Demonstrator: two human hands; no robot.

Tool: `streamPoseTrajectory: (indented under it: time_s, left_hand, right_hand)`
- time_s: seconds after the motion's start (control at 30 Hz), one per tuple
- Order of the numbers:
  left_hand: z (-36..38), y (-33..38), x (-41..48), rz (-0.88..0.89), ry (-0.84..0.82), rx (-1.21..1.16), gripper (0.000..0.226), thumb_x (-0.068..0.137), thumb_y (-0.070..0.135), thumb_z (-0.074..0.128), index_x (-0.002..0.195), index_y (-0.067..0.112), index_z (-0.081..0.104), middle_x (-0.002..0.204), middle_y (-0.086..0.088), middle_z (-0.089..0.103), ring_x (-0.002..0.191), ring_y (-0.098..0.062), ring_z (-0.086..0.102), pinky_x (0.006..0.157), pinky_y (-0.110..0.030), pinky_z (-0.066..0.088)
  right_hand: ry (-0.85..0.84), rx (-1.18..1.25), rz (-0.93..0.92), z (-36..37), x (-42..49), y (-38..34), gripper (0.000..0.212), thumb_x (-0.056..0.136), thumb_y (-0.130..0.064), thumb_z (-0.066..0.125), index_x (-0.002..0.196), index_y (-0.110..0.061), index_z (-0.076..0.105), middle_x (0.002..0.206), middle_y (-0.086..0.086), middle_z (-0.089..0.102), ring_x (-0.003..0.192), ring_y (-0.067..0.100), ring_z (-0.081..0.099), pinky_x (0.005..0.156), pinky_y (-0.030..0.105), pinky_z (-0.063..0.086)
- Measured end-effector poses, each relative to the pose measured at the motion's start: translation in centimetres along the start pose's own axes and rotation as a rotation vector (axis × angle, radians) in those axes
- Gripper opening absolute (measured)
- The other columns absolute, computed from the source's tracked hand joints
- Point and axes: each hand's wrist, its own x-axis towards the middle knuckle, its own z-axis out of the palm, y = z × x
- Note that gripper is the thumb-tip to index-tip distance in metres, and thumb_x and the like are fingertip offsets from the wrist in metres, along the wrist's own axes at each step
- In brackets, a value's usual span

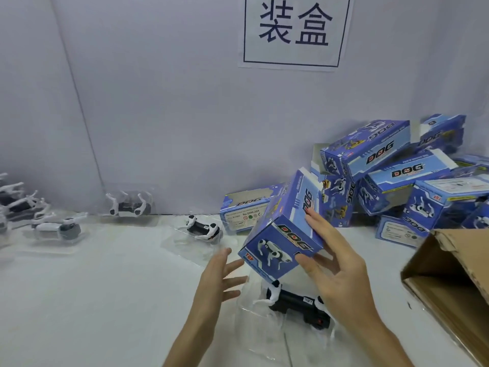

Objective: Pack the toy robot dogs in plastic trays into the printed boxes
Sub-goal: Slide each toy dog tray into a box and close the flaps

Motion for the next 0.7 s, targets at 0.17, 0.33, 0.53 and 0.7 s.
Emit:
streamPoseTrajectory:
  time_s: [0.17, 0.33, 0.53, 0.7]
  left_hand:
    - [-0.1, 0.2, -0.3, 0.008, -0.076, -0.004, 0.050, 0.095, 0.060, 0.034, 0.128, 0.031, 0.058, 0.109, 0.011, 0.076, 0.098, -0.012, 0.073, 0.086, -0.034, 0.051]
    - [-0.2, 0.5, -0.5, 0.083, -0.139, -0.015, 0.053, 0.095, 0.058, 0.032, 0.129, 0.028, 0.058, 0.111, 0.007, 0.076, 0.104, -0.012, 0.070, 0.096, -0.039, 0.049]
    - [-0.6, 1.0, -0.4, 0.084, -0.164, -0.277, 0.063, 0.083, 0.058, 0.049, 0.130, 0.017, 0.056, 0.116, -0.010, 0.074, 0.090, -0.029, 0.074, 0.073, -0.034, 0.057]
    - [-0.8, 1.0, -0.8, 0.009, -0.270, -0.493, 0.071, 0.088, 0.060, 0.061, 0.142, 0.015, 0.050, 0.132, -0.014, 0.066, 0.117, -0.036, 0.066, 0.092, -0.043, 0.053]
  right_hand:
    - [0.043, 0.109, -0.027, -0.6, 0.4, -0.4, 0.059, 0.084, -0.017, 0.070, 0.139, -0.033, 0.055, 0.147, -0.015, 0.052, 0.129, 0.010, 0.056, 0.088, 0.023, 0.056]
    - [0.232, 0.279, -0.038, -1.6, 1.0, -1.0, 0.055, 0.083, -0.029, 0.073, 0.136, -0.030, 0.059, 0.132, -0.001, 0.066, 0.114, 0.018, 0.066, 0.088, 0.025, 0.056]
    - [0.664, 0.119, -0.193, -1.3, 0.6, -1.4, 0.046, 0.093, -0.028, 0.069, 0.137, -0.018, 0.057, 0.123, -0.010, 0.068, 0.109, 0.011, 0.067, 0.083, 0.022, 0.057]
    - [0.448, 0.087, -0.310, 0.3, -0.4, -1.3, 0.054, 0.091, -0.015, 0.069, 0.141, -0.029, 0.053, 0.141, 0.000, 0.059, 0.119, 0.021, 0.064, 0.084, 0.025, 0.058]
